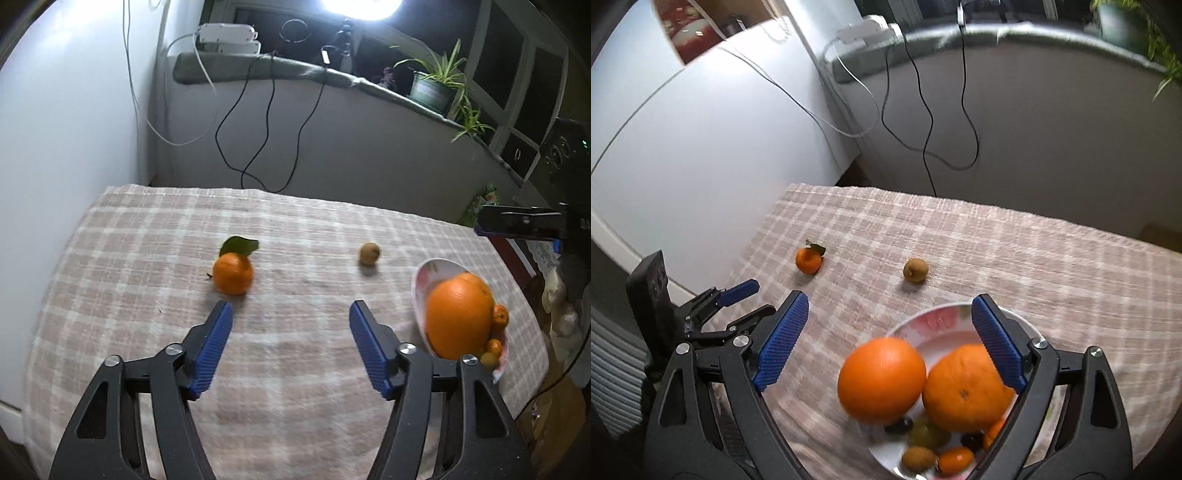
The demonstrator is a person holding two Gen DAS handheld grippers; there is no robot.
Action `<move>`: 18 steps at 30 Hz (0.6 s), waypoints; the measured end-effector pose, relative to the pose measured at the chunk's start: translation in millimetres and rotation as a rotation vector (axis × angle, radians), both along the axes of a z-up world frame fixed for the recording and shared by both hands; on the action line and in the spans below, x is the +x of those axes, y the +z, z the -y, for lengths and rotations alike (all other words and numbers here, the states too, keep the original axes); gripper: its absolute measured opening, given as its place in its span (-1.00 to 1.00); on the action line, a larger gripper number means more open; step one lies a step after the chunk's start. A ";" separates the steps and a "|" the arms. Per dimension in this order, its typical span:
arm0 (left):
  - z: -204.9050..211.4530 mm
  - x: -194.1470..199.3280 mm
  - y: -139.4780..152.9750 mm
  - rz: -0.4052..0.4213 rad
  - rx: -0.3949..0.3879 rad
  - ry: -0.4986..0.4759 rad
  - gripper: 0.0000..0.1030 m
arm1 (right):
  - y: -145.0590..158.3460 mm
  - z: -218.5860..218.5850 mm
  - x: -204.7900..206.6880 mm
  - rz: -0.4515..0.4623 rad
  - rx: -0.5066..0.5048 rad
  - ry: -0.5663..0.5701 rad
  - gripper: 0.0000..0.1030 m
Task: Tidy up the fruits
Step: 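Grasp the leafy mandarin with the left gripper while the right gripper grasps the small yellow fruit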
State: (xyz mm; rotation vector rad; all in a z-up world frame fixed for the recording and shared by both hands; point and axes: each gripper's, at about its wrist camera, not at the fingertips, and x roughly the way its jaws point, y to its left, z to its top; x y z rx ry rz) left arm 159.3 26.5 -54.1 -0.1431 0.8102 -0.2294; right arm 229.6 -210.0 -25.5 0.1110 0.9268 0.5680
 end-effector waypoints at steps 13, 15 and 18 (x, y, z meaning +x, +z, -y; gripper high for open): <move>-18.4 49.0 -25.3 -0.057 0.028 0.026 -0.02 | -56.0 -43.6 69.8 -0.180 -0.141 0.011 0.04; -18.6 52.7 -28.8 -0.062 0.042 0.027 -0.02 | -61.1 -45.7 76.9 -0.199 -0.149 0.006 0.01; -15.6 57.6 -32.7 -0.067 0.066 0.014 -0.02 | -67.1 -48.7 84.4 -0.218 -0.162 0.002 -0.03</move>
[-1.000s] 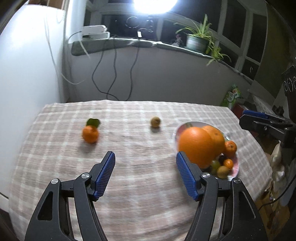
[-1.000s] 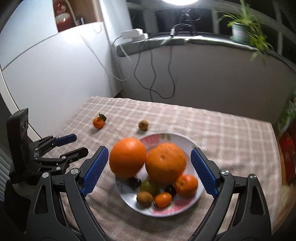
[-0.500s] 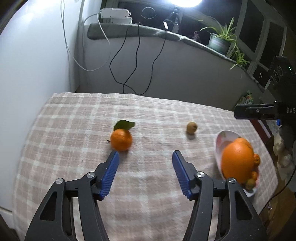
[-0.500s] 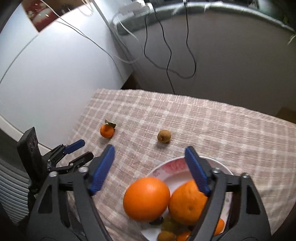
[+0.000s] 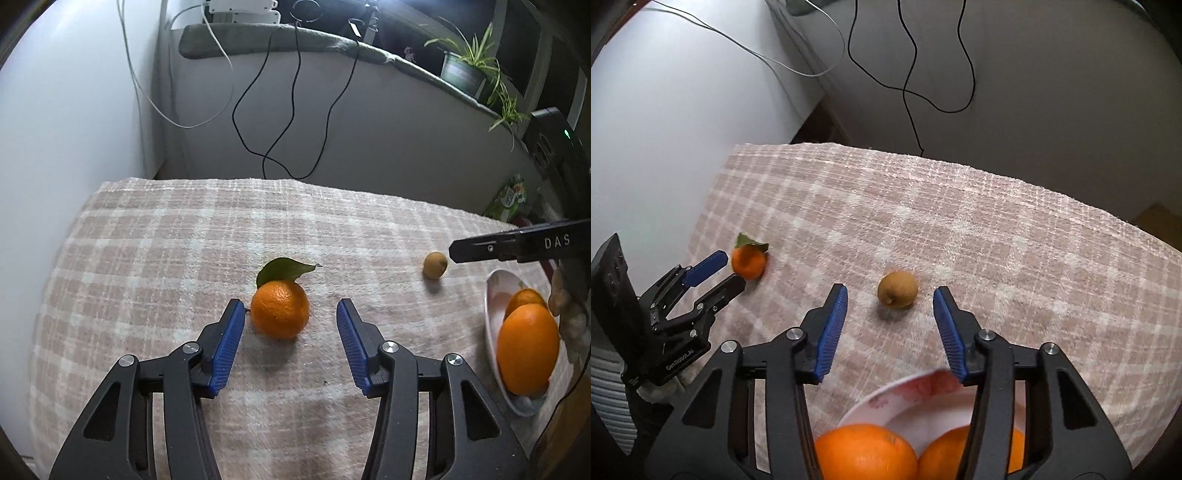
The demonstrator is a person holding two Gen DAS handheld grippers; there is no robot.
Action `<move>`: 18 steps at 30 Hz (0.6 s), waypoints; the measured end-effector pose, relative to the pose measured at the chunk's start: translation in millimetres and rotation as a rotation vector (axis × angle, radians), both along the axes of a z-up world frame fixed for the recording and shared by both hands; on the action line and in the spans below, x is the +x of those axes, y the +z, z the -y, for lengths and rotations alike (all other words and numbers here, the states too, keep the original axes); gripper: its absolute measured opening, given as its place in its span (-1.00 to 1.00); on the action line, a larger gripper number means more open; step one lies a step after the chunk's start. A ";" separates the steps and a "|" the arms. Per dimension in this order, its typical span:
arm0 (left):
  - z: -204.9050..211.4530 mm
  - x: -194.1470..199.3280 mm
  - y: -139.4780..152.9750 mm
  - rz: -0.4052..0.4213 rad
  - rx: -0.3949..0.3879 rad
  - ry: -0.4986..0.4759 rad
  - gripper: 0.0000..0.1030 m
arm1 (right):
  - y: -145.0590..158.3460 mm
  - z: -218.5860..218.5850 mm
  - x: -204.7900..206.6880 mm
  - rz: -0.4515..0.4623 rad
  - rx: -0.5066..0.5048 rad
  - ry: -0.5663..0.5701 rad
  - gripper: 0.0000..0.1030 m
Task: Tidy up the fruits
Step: 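Grasp the leafy mandarin with the left gripper while the right gripper grasps the small yellow fruit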
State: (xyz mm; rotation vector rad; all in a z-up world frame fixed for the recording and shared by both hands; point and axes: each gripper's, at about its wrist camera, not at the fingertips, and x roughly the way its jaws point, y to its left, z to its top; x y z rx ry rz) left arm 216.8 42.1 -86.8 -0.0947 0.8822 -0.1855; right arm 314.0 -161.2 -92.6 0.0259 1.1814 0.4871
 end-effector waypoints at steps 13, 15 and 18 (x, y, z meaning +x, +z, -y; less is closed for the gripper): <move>4.3 16.5 -15.1 -0.019 0.024 -0.004 -0.18 | -16.5 -14.8 15.2 -0.050 -0.071 0.017 -0.19; 3.5 18.6 -16.7 -0.021 0.029 -0.003 -0.23 | -19.5 -18.1 16.2 -0.060 -0.082 0.026 -0.20; 1.3 22.0 -17.2 -0.022 0.023 0.002 -0.31 | -21.7 -19.7 17.4 -0.069 -0.094 0.036 -0.20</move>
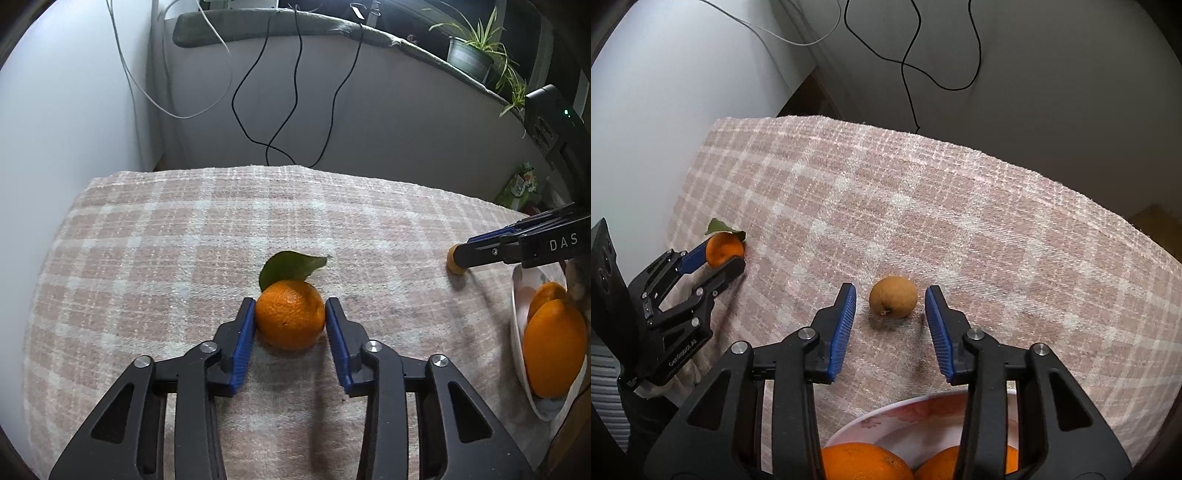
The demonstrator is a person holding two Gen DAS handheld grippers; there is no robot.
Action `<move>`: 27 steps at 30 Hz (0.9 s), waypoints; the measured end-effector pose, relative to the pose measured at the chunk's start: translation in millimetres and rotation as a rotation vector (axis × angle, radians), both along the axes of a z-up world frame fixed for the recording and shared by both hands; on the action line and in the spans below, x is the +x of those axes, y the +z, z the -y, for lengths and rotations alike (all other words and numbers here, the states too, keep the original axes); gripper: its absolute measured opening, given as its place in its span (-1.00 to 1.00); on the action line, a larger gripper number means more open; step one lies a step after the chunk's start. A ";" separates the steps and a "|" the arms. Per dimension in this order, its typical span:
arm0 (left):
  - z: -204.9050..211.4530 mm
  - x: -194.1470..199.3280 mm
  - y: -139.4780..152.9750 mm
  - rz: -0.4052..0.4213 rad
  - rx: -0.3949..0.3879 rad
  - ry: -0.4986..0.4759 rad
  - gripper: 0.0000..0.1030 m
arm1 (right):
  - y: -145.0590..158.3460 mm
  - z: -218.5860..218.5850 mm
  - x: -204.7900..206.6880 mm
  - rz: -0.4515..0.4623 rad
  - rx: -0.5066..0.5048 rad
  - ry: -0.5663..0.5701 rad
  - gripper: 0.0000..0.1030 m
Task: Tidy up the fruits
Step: 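Grasp the leafy mandarin with the left gripper while the right gripper grasps the small yellow fruit, then carry the leafy mandarin and yellow fruit onto the plate with both grippers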
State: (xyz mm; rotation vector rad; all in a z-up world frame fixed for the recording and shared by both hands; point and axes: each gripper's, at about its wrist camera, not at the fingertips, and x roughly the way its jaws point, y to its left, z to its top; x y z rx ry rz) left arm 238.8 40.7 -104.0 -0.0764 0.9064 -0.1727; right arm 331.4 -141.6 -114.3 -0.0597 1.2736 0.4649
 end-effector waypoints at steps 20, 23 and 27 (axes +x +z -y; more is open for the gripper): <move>1.5 -4.4 0.6 0.031 0.013 -0.011 -0.33 | -1.9 -8.4 5.1 0.013 -0.040 0.015 -0.43; 0.7 -11.3 3.3 0.035 0.013 -0.008 -0.33 | 2.2 -7.7 2.3 0.026 -0.030 0.016 -0.43; 2.1 -19.9 10.1 0.047 0.009 -0.006 -0.33 | 8.9 -4.9 -2.6 0.044 -0.014 0.017 -0.43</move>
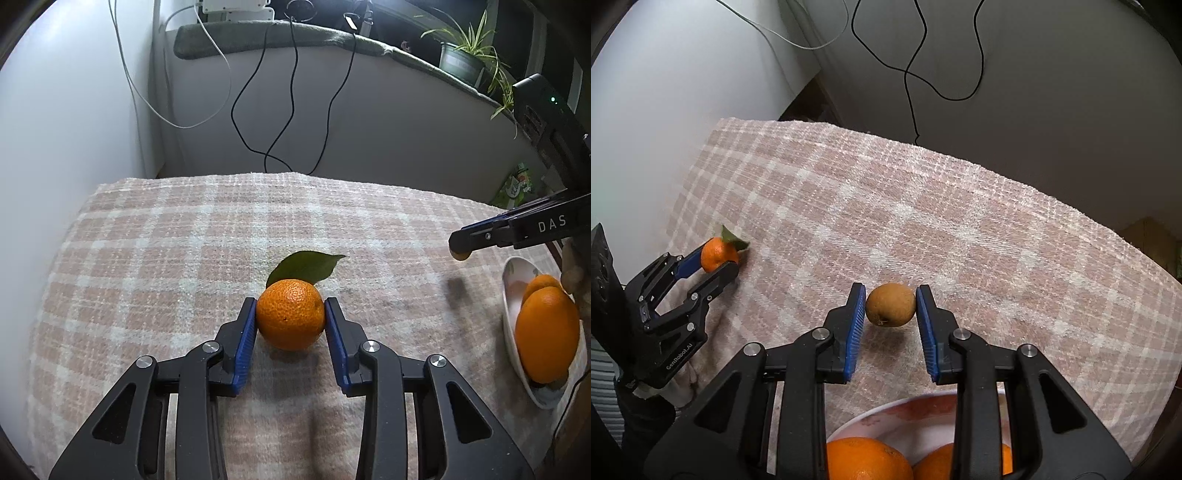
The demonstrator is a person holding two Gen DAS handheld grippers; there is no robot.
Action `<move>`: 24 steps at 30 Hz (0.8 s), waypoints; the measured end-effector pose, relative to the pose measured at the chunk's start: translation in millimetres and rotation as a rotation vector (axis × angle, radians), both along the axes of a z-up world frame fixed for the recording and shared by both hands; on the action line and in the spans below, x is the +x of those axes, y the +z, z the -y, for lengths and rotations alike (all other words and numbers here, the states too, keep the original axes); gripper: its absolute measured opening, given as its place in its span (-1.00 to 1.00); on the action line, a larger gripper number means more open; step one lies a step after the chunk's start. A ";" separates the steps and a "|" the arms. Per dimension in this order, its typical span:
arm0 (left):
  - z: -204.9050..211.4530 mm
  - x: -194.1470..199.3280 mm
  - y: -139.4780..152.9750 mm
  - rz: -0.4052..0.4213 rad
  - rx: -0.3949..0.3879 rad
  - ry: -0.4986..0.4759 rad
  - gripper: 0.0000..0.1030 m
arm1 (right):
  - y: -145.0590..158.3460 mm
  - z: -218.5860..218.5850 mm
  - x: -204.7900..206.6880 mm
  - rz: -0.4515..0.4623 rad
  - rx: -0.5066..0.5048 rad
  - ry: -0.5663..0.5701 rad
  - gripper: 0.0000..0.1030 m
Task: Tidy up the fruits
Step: 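Carry the leafy mandarin and yellow fruit onto the plate with both grippers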
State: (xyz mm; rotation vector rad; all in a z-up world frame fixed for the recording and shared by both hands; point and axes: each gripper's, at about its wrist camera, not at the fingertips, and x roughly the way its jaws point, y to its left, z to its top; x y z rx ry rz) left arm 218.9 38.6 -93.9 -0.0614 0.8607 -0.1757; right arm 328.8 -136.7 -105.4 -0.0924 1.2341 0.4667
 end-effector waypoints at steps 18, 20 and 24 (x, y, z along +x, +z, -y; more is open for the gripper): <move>24.6 -65.6 48.9 0.107 -0.050 -0.065 -0.33 | 58.7 38.4 -58.5 0.116 0.141 -0.020 -0.44; 32.6 -71.7 54.6 0.120 -0.053 -0.081 -0.33 | 62.8 47.2 -67.5 0.133 0.152 -0.026 -0.44; 44.6 -83.7 62.6 0.139 -0.072 -0.108 -0.33 | 71.6 70.6 -88.6 0.164 0.187 -0.046 -0.44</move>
